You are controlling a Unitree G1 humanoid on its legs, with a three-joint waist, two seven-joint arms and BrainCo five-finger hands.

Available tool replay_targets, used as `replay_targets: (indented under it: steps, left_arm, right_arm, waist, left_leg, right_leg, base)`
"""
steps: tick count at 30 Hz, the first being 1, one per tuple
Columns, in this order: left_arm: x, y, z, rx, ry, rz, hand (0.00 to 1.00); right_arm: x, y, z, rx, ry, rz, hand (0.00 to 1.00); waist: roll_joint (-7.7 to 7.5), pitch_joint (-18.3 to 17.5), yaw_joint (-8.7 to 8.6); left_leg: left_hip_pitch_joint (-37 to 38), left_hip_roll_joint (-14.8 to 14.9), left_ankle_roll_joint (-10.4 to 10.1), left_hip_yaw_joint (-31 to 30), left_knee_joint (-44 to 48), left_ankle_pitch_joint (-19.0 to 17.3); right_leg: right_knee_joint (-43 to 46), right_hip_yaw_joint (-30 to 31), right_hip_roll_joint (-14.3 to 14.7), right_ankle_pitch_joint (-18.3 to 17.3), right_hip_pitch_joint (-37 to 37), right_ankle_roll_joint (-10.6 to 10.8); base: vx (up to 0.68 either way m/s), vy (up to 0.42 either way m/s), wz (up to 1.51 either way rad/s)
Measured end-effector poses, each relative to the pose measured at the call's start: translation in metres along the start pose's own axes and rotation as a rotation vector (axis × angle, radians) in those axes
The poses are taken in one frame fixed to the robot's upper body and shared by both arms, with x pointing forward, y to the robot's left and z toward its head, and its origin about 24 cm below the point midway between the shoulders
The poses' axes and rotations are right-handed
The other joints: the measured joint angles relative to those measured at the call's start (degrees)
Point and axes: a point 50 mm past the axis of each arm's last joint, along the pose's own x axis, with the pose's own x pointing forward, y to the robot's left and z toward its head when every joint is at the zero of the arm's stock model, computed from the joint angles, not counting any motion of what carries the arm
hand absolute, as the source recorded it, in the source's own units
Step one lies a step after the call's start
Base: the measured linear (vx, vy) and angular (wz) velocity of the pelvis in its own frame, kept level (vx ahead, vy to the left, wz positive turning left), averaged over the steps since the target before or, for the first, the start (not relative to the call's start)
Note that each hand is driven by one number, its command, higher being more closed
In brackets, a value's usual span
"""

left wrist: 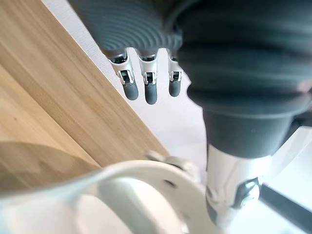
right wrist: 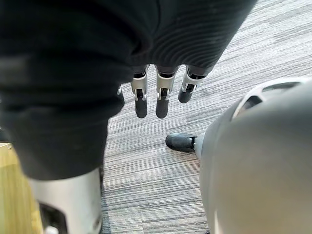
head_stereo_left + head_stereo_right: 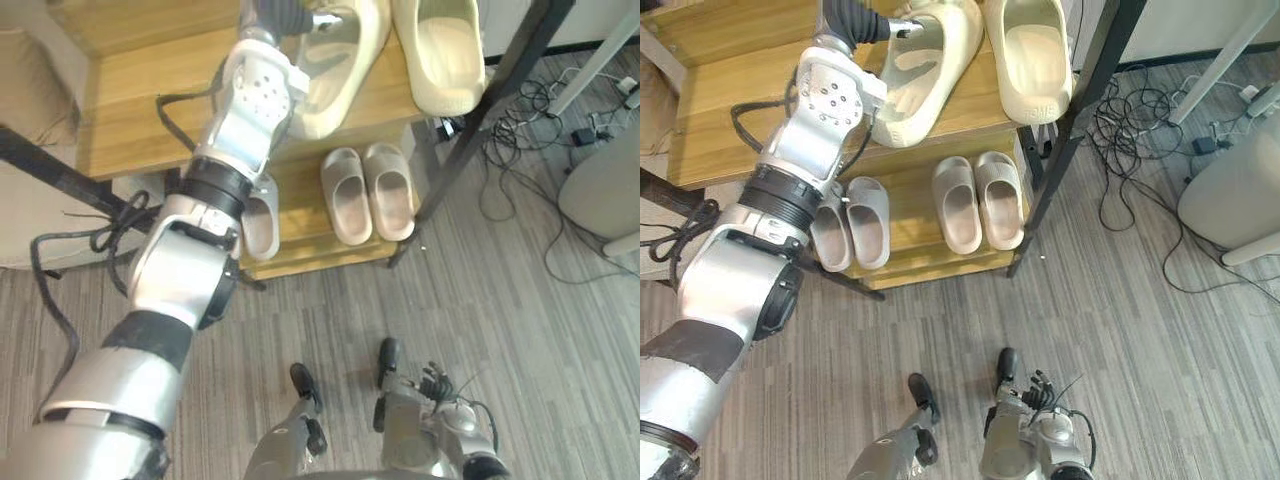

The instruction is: Organize the slippers on the shoe rack

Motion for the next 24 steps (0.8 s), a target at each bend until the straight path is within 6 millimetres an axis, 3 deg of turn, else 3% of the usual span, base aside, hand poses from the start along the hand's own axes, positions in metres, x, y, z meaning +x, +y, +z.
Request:
replay_targets:
  steps: [7,13,17,24]
  left_arm:
    - [-0.017,-0.006,-0.008,-0.122,-0.002,0.007,0.0]
    - [-0.049,-0.014,-0.024,-0.315,0.016,0.015,0.0]
    - [-0.075,-0.031,-0.043,-0.429,0.1,-0.013,0.0]
    - [-0.101,-0.055,-0.054,-0.531,0.183,-0.071,0.0]
  right_arm:
    - [-0.001,-0.002,-0.004,-0.021,0.018,0.006,0.0]
    - [-0.002,-0.004,-0.01,-0.047,0.041,0.008,0.0]
    - [-0.004,-0.003,-0.016,-0.071,0.061,0.013,0.0]
    - [-0.005,-0.002,-0.019,-0.088,0.075,0.016,0.0]
  waist:
    - [0.75,-0.48,1.22]
    - [1.4,-1.86,2.7]
    - [1.51,-3.14,3.25]
    - [1.46,-3.83,3.76]
  left_leg:
    - [1.08,-0.19,0.09,-2.3,0.0,0.08]
    - [2.23,-0.16,-0.17,-4.28,0.0,-0.1]
    - [3.68,-0.17,-0.27,-5.76,0.0,-0.17]
    - [4.37,-0.08,-0.44,-6.48,0.0,-0.52]
  right_leg:
    - [0.0,-2.13,-0.29,-0.29,2.35,0.37]
    - [-0.01,-4.43,-0.35,-1.2,4.81,0.67]
    - [-0.01,-5.89,-0.36,-1.62,7.16,0.95]
    - [-0.02,-6.76,-0.33,-2.34,8.39,1.4]
  base:
    - [0.0,0.091,0.17]
    - [0.02,0.071,0.18]
    - [0.02,0.057,0.15]
    - [0.0,0.048,0.07]
